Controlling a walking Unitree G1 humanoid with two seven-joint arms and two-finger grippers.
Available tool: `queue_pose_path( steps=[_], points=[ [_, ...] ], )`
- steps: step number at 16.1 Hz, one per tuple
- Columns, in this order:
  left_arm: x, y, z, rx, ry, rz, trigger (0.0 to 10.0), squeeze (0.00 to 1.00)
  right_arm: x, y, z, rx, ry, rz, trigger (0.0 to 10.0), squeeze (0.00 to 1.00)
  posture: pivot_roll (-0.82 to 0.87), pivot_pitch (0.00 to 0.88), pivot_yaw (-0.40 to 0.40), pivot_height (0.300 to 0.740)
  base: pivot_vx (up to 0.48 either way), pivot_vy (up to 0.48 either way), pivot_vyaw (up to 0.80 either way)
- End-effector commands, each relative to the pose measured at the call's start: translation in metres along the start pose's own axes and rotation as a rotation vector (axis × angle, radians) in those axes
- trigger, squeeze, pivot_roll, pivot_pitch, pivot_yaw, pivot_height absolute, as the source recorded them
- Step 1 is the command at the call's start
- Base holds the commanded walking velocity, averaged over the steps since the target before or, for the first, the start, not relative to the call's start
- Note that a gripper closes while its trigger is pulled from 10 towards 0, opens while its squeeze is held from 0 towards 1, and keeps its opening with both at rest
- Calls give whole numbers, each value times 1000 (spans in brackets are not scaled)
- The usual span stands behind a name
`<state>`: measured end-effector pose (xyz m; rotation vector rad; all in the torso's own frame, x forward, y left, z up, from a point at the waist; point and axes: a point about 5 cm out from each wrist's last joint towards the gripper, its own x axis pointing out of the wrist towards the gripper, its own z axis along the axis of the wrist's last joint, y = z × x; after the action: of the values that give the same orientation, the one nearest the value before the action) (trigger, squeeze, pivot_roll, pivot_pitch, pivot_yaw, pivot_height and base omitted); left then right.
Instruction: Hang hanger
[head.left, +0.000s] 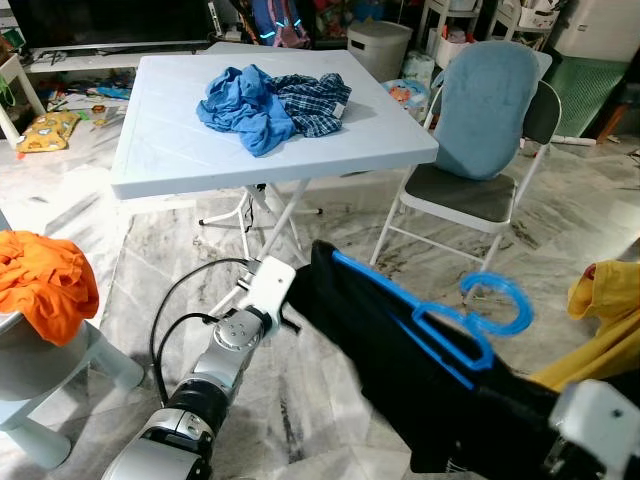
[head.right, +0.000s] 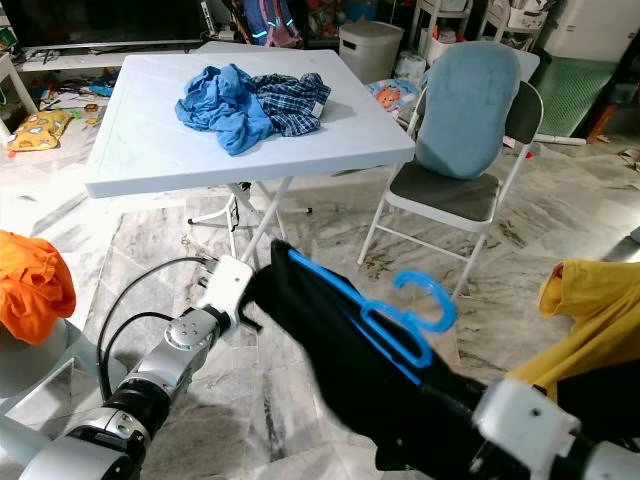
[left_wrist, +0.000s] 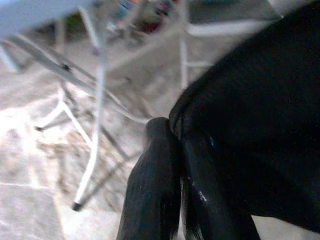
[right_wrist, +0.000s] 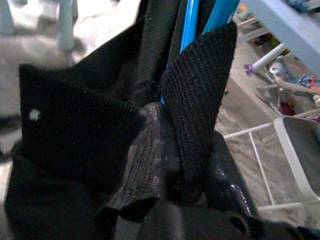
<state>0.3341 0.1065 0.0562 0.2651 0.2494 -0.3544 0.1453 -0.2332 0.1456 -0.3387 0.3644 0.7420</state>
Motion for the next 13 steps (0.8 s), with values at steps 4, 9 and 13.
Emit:
queue_pose_path(
  steps=[4, 9, 13],
  points=[
    [3, -2, 14, -26, -45, -94, 0, 0, 15, -12, -2, -69, -15, -124, 10000, 0, -1, 0, -48, 740, 0, 0, 0],
    [-10, -38, -21, 23, 94, -281, 0, 0, 26, -33, 23, -69, -192, -295, 10000, 0, -3, 0, -51, 740, 0, 0, 0],
    [-12, -45, -24, 37, 129, -362, 0, 0, 28, -42, 28, -91, -212, -319, 10000, 0, -4, 0, -58, 740, 0, 0, 0]
  ],
)
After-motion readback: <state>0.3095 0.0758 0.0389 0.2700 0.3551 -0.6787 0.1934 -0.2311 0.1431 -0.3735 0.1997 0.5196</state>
